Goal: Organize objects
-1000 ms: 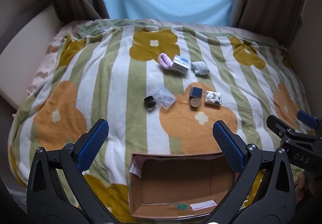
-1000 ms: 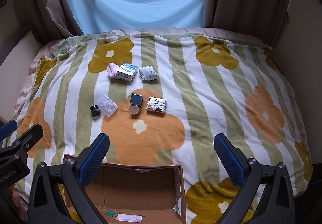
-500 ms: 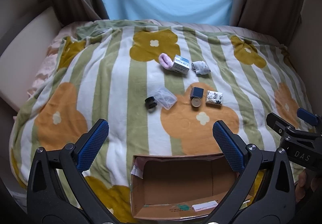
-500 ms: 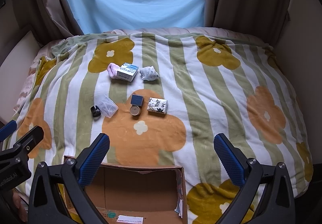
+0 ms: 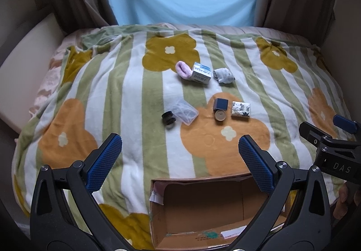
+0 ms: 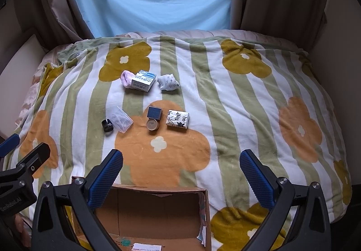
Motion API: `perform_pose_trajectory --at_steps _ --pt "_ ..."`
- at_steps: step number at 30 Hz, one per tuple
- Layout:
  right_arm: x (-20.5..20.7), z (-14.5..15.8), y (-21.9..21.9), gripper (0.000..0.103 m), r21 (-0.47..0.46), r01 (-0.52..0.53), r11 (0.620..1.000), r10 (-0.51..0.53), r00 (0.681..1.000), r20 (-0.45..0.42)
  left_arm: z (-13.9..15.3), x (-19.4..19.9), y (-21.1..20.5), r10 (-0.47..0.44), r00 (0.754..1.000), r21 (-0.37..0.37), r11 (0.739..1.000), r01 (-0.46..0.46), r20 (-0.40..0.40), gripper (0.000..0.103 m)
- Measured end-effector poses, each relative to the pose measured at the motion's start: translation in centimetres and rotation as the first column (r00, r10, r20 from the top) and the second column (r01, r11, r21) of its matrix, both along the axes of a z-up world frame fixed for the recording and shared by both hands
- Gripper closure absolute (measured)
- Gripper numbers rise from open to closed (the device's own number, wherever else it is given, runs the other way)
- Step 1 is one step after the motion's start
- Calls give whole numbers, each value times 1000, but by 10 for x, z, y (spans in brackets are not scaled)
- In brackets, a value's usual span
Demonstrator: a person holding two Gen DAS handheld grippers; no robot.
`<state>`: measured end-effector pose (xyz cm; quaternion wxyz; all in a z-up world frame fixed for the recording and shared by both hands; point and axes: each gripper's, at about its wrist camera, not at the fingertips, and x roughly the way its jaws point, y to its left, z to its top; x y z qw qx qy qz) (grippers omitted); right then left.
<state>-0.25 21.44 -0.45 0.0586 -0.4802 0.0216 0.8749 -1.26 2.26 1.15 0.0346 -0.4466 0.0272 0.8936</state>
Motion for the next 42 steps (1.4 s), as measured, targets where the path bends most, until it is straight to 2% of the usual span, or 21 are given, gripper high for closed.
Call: perform_pose_trajectory --at_steps 5,9,15,17,21,24,32,38,42 --pt "-14 -5 5 0 9 4 1000 -4 1000 8 -7 -19 -2 -73 997 -34 997 73 -14 0" --pt "-33 -14 17 0 -24 6 1000 -6 1000 24 -14 -41 -3 -141 990 -38 989 141 -6 0" --pt "-68 -37 33 0 -8 17 1000 -16 998 62 -41 -83 -4 -242 970 -69 967 243 33 0" --pt "-82 -51 37 0 -15 19 1000 -18 996 86 -57 -99 -3 -272 961 -82 958 276 54 0" --pt "-113 -87 46 0 -62 33 998 -23 988 151 -97 -136 -1 -327 939 -63 940 335 110 0" --pt "-135 -115 48 0 -51 48 998 -37 981 190 -133 -160 3 -357 924 -54 929 367 134 0" --pt "-179 -183 48 0 -51 81 995 -66 965 255 -221 -199 21 -416 890 -135 886 443 188 0" --pt "-195 -222 39 1 -40 85 996 -68 948 311 -261 -211 27 -429 876 -137 876 463 220 1" --pt "-198 -232 35 3 -28 77 997 -65 948 313 -272 -215 28 -430 873 -133 875 466 232 9"
